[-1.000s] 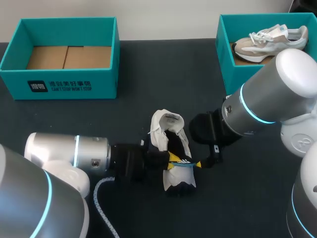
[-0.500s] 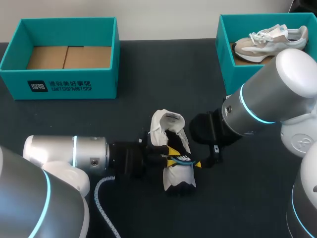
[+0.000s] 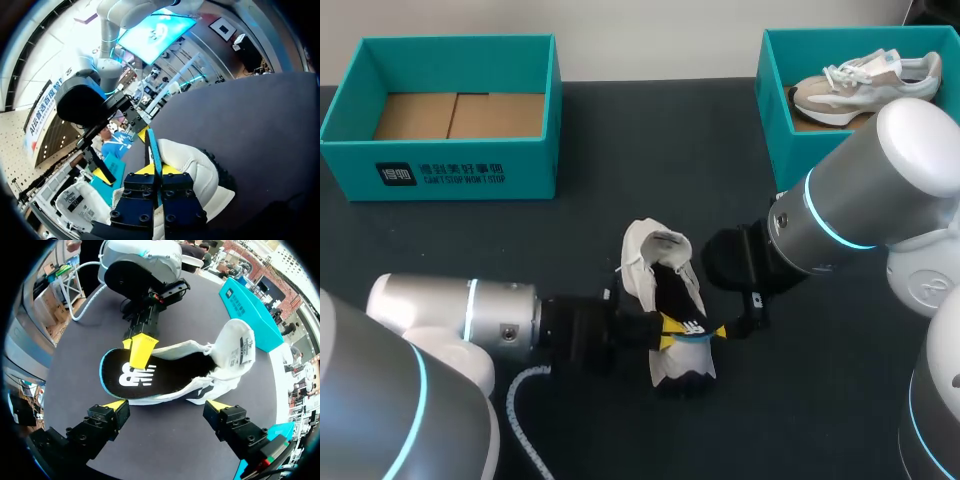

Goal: Take the shoe out of the shoebox, open the shoe tongue, remove and reinsert the insole, then place the shoe into the shoebox

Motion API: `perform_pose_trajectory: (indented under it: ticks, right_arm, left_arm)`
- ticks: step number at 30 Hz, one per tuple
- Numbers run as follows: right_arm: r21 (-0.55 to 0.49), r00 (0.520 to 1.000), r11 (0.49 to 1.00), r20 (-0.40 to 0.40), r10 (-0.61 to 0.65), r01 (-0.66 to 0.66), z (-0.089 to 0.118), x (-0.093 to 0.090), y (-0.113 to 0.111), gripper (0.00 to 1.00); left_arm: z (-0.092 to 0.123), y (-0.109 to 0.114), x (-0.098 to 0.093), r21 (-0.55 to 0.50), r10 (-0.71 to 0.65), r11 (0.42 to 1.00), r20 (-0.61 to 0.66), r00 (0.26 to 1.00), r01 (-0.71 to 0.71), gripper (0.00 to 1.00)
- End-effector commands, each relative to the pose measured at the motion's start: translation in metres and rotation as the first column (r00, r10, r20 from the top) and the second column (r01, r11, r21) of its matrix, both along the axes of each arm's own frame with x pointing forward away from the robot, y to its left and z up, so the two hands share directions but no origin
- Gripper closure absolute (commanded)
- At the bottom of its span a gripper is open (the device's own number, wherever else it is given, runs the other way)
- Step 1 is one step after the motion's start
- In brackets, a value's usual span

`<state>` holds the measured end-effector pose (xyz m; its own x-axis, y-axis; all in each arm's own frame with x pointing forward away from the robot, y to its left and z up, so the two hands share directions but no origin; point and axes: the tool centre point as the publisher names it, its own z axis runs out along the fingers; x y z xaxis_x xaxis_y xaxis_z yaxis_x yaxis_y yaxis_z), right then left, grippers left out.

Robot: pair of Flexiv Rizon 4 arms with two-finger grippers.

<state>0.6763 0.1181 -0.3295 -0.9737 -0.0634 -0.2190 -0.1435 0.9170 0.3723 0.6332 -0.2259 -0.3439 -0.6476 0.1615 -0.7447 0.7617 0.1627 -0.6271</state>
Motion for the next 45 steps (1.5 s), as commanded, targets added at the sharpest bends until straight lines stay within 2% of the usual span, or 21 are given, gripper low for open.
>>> perform_pose_trajectory:
  ticks: [1, 6, 11, 19, 20, 21, 23, 28, 38, 45]
  right_arm:
    - [0.002, 1.000, 1.000, 0.003, 0.000, 0.000, -0.001, -0.001, 0.000, 0.00]
    - [0.002, 1.000, 1.000, 0.003, 0.000, 0.000, -0.001, -0.001, 0.000, 0.00]
    - [0.002, 1.000, 1.000, 0.003, 0.000, 0.000, -0.001, -0.001, 0.000, 0.00]
    - [0.002, 1.000, 1.000, 0.003, 0.000, 0.000, -0.001, -0.001, 0.000, 0.00]
    - [0.002, 1.000, 1.000, 0.003, 0.000, 0.000, -0.001, -0.001, 0.000, 0.00]
    - [0.002, 1.000, 1.000, 0.003, 0.000, 0.000, -0.001, -0.001, 0.000, 0.00]
    - [0.002, 1.000, 1.000, 0.003, 0.000, 0.000, -0.001, -0.001, 0.000, 0.00]
    - [0.002, 1.000, 1.000, 0.003, 0.000, 0.000, -0.001, -0.001, 0.000, 0.00]
    - [0.002, 1.000, 1.000, 0.003, 0.000, 0.000, -0.001, -0.001, 0.000, 0.00]
    - [0.002, 1.000, 1.000, 0.003, 0.000, 0.000, -0.001, -0.001, 0.000, 0.00]
  left_arm:
    - [-0.011, -0.008, 0.005, 0.038, -0.010, 0.999, -0.010, 1.000, 0.010, 1.00]
    - [-0.019, 0.001, 0.017, 0.075, 0.026, 0.997, -0.004, 1.000, -0.025, 1.00]
    - [-0.018, 0.012, 0.026, 0.075, 0.058, 0.995, 0.001, 0.998, -0.058, 1.00]
    - [-0.006, 0.011, 0.015, 0.001, 0.056, 0.998, -0.029, 0.998, -0.056, 1.00]
    - [-0.004, 0.011, 0.014, -0.005, 0.057, 0.998, -0.029, 0.998, -0.057, 0.93]
    - [-0.001, 0.011, 0.013, -0.010, 0.056, 0.998, -0.033, 0.998, -0.056, 0.73]
    - [0.001, 0.011, 0.012, -0.015, 0.054, 0.998, -0.027, 0.998, -0.055, 0.74]
    - [0.006, 0.011, 0.014, -0.014, 0.083, 0.996, -0.034, 0.996, -0.083, 0.65]
    - [0.005, 0.001, 0.013, 0.083, 0.152, 0.986, -0.070, 0.986, -0.146, 0.77]
    - [0.001, 0.006, 0.012, 0.108, 0.198, 0.976, -0.087, 0.976, -0.188, 0.90]
